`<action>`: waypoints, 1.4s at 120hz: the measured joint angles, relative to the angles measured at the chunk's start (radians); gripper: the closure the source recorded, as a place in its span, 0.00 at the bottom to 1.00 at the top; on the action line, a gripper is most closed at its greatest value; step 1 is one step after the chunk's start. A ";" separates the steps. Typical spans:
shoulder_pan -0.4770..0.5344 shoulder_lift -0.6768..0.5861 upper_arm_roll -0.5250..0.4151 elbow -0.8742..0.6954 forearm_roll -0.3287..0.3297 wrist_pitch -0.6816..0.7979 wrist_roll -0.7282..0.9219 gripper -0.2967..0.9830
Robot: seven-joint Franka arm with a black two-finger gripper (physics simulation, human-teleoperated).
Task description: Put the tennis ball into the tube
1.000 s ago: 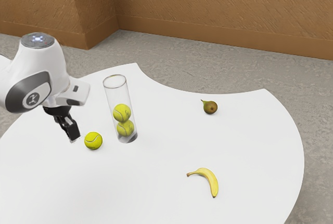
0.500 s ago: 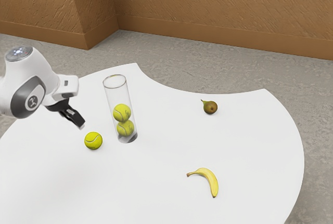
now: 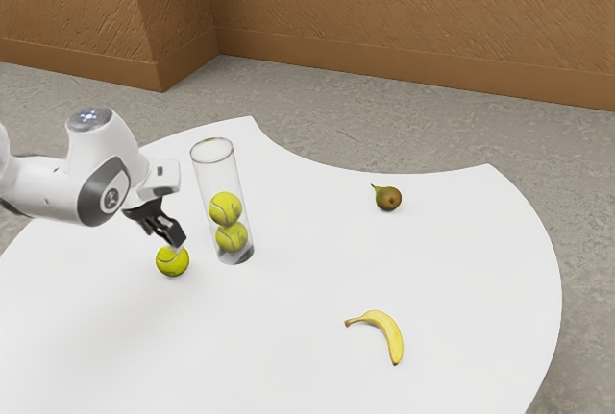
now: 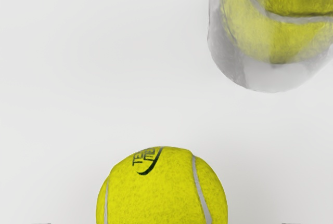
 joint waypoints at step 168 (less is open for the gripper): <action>0.228 -0.527 -0.335 0.007 -0.016 -0.103 -0.082 0.77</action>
